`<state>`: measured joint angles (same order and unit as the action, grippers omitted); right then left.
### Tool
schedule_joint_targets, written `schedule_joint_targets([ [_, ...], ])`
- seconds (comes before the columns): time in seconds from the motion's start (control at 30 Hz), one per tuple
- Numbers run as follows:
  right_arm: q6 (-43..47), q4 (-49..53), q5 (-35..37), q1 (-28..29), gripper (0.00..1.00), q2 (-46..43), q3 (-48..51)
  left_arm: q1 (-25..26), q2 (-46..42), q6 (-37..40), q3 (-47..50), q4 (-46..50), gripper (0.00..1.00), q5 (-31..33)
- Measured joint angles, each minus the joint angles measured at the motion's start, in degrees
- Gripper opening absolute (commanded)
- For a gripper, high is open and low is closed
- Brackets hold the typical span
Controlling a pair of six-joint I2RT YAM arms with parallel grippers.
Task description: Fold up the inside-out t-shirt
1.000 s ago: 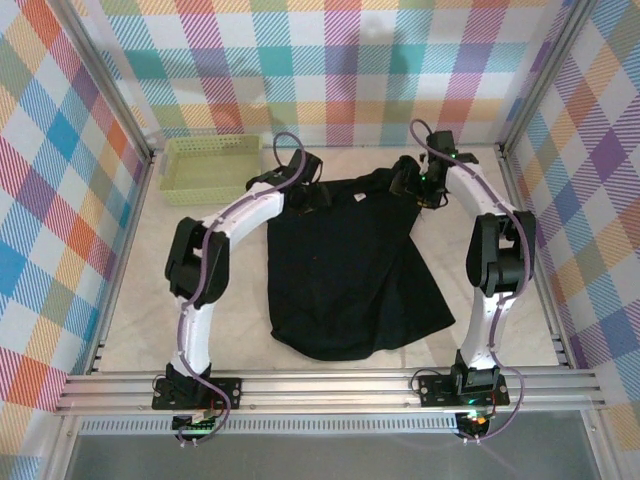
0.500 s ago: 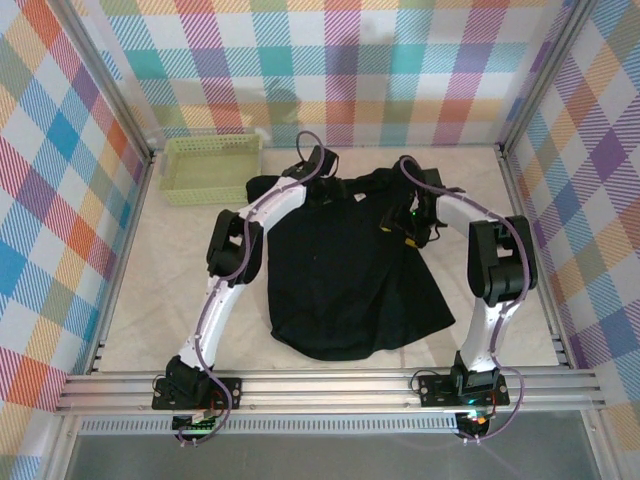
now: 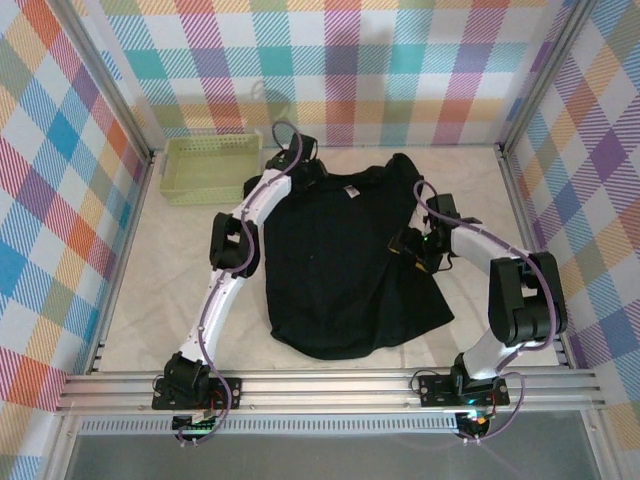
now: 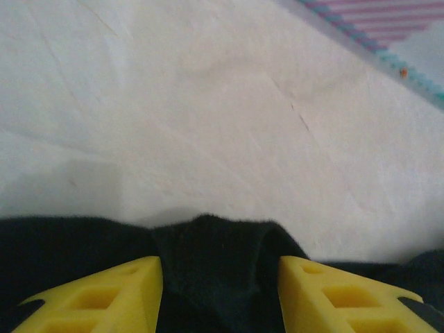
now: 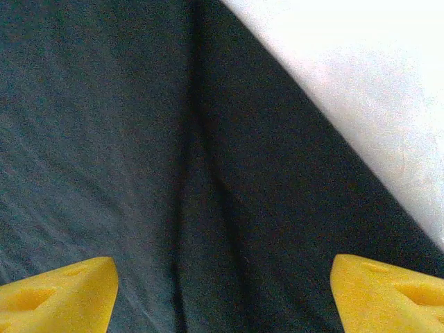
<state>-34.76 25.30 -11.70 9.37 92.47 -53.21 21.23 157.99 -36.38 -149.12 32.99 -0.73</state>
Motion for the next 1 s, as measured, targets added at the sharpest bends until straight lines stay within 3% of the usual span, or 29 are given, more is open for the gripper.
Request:
schedule_joint_targets([
  [0.2, -1.6, 0.8, 0.8, 0.0, 0.78, -1.1, 3.5, -1.1, 0.0, -0.2, -1.3, 0.1, 0.56, 0.3],
  [0.4, -6.8, 1.9, 6.1, -0.9, 0.78, -2.8, 5.0, -1.0, -0.7, 0.5, -1.5, 5.5, 0.62, 0.3],
  [0.57, -8.8, 3.9, 9.8, -2.3, 0.79, -8.0, 8.5, 0.2, -7.9, 4.6, 2.4, 13.5, 0.7, 1.3],
  [0.63, -8.5, 5.8, 11.4, -2.3, 0.8, -10.1, 8.5, 1.6, -15.5, 6.2, 10.4, 14.1, 0.75, 3.2],
  [0.83, -4.4, 11.1, 14.6, -0.6, 0.8, -19.0, 6.3, 10.9, -50.1, 7.7, 49.5, 7.3, 0.77, 9.9],
  [1.0, -0.7, 13.3, 15.8, 9.2, 0.79, -19.7, 3.3, 19.8, -68.0, 8.2, 74.8, 0.4, 0.78, 14.5],
])
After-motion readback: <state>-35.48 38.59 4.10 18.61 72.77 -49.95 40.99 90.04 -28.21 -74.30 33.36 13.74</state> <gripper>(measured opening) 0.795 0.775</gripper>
